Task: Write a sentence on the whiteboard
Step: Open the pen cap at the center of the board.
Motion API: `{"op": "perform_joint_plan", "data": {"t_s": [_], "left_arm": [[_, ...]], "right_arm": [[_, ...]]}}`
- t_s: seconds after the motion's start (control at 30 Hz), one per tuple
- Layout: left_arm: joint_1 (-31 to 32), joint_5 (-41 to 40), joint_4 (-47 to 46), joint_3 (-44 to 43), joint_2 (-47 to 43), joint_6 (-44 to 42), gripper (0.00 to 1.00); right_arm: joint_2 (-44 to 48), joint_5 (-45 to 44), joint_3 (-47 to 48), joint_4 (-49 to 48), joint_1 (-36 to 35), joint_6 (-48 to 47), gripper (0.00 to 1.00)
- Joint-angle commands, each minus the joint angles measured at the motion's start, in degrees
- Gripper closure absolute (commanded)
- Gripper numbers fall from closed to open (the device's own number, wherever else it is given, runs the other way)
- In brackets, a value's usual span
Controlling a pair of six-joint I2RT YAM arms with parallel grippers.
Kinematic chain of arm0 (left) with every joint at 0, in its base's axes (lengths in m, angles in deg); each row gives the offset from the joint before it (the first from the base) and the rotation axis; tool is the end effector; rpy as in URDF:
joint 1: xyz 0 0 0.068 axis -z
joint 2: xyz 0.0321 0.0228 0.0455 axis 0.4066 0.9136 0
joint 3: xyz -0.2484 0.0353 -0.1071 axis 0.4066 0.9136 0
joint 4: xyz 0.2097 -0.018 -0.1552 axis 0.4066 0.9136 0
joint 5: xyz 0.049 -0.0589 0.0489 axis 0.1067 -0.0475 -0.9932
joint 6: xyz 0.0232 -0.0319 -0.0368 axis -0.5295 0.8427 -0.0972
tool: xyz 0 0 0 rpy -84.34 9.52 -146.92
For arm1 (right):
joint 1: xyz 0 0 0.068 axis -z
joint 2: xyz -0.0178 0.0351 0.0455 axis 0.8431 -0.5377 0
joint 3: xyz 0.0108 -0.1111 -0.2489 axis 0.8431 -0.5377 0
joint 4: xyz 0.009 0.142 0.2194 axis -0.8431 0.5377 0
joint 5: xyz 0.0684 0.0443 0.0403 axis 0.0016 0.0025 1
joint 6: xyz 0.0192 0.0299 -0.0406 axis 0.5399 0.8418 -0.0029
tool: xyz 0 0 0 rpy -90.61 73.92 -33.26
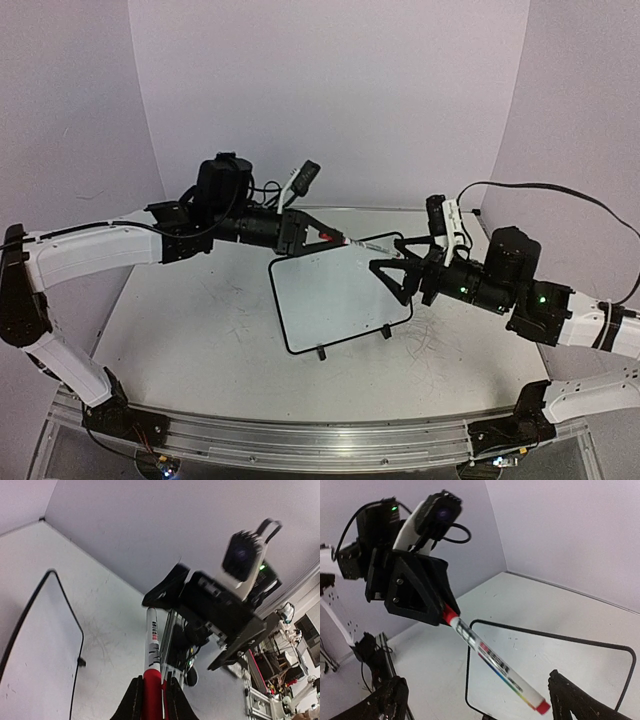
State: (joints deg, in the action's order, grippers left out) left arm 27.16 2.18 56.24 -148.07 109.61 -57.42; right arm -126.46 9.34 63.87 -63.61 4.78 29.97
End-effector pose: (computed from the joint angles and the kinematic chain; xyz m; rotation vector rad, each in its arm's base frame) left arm 0.2055 -0.2882 0.3592 0.9104 1.7774 -1.4844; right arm 0.1370 0.1890 0.3241 -0.6739 1.5089 1.0284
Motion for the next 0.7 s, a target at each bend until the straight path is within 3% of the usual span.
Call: {"op": "perform_joint_plan", "data": {"t_s": [0.0,0.17,0.3,0.47,0.6,0.67], "left_arm": [[-0.3,-5.3,-23.2,3.9,-5.8,4.0,1.0],[-0.1,-4.5,-36.5,4.8,-4.1,7.6,1.0],[0.1,-2.4,-40.2,3.1,-1.2,10.1,1.0],[1.1,-2.1,-42.5,3.1,-1.1,10.9,1.0],[1.5,-3.5,-43.3,4.4,-1.7,10.7,1.0],[1.6,-3.5,-43.6,4.5,-1.6,10.8,1.0]], "right_arm": [[-2.0,-4.6,4.5,-8.5,0.5,12.2,0.02],[-7.8,5.1,11.5,-14.6,0.7,21.6,0.02],[-12.6,11.2,17.1,-21.0,0.7,25.2,0.05],[-15.1,10.5,20.5,-22.6,0.7,25.0,0.31],[-15.1,9.7,19.9,-25.5,0.7,24.3,0.37],[-15.5,10.2,19.9,-26.3,0.7,24.1,0.45]]}}
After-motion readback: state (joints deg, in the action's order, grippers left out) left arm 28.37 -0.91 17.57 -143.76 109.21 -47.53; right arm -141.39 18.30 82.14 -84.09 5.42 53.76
